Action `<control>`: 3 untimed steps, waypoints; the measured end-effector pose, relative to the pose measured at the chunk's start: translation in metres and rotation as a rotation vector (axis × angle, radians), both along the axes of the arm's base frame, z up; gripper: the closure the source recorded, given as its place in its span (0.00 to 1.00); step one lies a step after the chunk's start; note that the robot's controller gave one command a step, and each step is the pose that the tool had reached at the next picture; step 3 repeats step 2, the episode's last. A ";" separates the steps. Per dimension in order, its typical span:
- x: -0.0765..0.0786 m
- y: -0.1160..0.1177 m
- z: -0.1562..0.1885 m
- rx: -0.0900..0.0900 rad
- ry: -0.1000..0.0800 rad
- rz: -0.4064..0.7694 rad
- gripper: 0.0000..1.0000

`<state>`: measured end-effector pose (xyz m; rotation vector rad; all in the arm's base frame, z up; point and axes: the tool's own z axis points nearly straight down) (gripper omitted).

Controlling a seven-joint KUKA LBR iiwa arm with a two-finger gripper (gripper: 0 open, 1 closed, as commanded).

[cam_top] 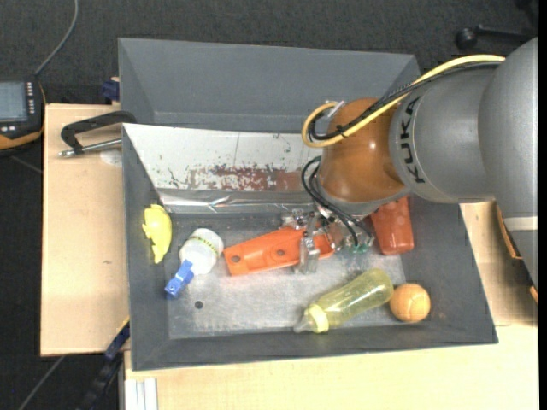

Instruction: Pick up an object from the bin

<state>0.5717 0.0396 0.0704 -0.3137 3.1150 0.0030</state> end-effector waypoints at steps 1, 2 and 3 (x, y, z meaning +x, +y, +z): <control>0.000 0.000 0.000 0.000 0.000 0.000 1.00; 0.000 0.000 0.000 0.000 0.000 0.000 1.00; 0.000 0.000 0.000 0.000 0.000 0.000 1.00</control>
Offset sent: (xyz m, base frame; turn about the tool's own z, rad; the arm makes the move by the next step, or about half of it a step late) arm 0.0000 0.0000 0.0000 0.0000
